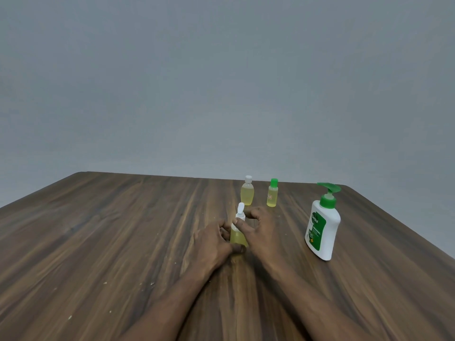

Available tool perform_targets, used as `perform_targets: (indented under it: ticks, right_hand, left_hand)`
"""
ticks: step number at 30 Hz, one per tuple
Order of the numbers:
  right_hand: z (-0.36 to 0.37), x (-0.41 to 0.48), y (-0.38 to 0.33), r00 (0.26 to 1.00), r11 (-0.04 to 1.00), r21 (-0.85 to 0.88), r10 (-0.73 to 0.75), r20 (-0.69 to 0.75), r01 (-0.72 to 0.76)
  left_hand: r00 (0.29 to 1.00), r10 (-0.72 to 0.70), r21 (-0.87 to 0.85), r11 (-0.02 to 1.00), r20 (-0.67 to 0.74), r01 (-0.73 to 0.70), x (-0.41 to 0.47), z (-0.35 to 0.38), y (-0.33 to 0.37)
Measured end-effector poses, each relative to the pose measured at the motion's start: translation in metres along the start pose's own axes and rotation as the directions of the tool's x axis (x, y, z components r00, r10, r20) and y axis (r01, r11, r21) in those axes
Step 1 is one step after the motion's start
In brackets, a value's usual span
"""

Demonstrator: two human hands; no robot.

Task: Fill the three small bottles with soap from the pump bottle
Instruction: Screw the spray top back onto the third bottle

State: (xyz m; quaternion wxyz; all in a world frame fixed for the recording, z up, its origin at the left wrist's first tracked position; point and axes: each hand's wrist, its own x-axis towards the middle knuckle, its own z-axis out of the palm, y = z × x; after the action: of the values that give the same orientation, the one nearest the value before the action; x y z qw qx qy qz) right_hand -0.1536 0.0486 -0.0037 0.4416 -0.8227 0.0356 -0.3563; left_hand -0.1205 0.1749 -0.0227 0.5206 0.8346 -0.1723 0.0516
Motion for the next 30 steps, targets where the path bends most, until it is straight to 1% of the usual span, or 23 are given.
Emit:
perform_targets:
  ticks: [2,4,6,9,12,16,17,20,22,24,27,30]
  right_hand:
    - [0.001,0.0,-0.001,1.0,1.0,0.001,0.017,-0.003,-0.017]
    - [0.001,0.001,-0.001,0.999,0.999,0.004,0.034,0.031,-0.034]
    - [-0.002,0.004,0.0,0.996,0.998,0.008,0.053,0.077,-0.054]
    - [-0.008,0.007,0.001,0.988,0.995,0.062,0.067,0.141,-0.076]
    - [-0.012,0.007,0.001,0.986,0.987,0.13,0.076,0.147,-0.096]
    - [-0.005,0.001,-0.002,0.989,0.981,0.138,0.129,0.069,-0.138]
    - [-0.005,0.001,-0.004,0.989,0.981,0.141,0.126,0.081,-0.136]
    - [-0.013,0.005,-0.006,0.974,0.984,0.122,0.103,0.201,-0.13]
    - [-0.019,0.006,-0.005,0.97,0.99,0.108,0.063,0.235,-0.091]
    - [-0.017,0.003,-0.005,0.977,0.992,0.106,0.043,0.208,-0.066]
    - [-0.01,0.0,-0.006,0.99,0.994,0.079,0.062,0.125,-0.073]
    - [-0.005,-0.001,-0.005,0.992,0.993,0.077,0.081,0.094,-0.088]
  left_hand:
    - [1.0,0.006,0.026,1.0,-0.002,-0.006,0.0,0.0,0.0]
    - [1.0,0.012,0.046,0.999,0.028,-0.013,0.0,-0.002,0.0]
    - [0.996,0.011,0.01,1.0,0.086,-0.011,0.001,-0.006,0.0]
    - [0.987,0.062,-0.073,0.996,0.148,-0.051,0.001,-0.012,0.001]
    - [0.987,0.083,-0.092,0.993,0.139,-0.07,0.0,-0.012,0.002]
    - [0.988,0.087,-0.102,0.992,0.126,-0.075,0.0,-0.009,0.004]
    - [0.988,0.088,-0.1,0.992,0.128,-0.076,0.001,-0.009,0.003]
    - [0.989,0.081,-0.094,0.993,0.122,-0.07,0.003,-0.007,-0.001]
    - [0.99,0.083,-0.093,0.993,0.115,-0.073,0.004,-0.006,-0.002]
    - [0.991,0.08,-0.093,0.993,0.107,-0.07,0.003,-0.006,-0.002]
    - [0.994,0.056,-0.12,0.992,0.092,-0.045,0.003,-0.004,-0.002]
    - [0.996,0.057,-0.115,0.992,0.072,-0.048,0.003,-0.002,-0.004]
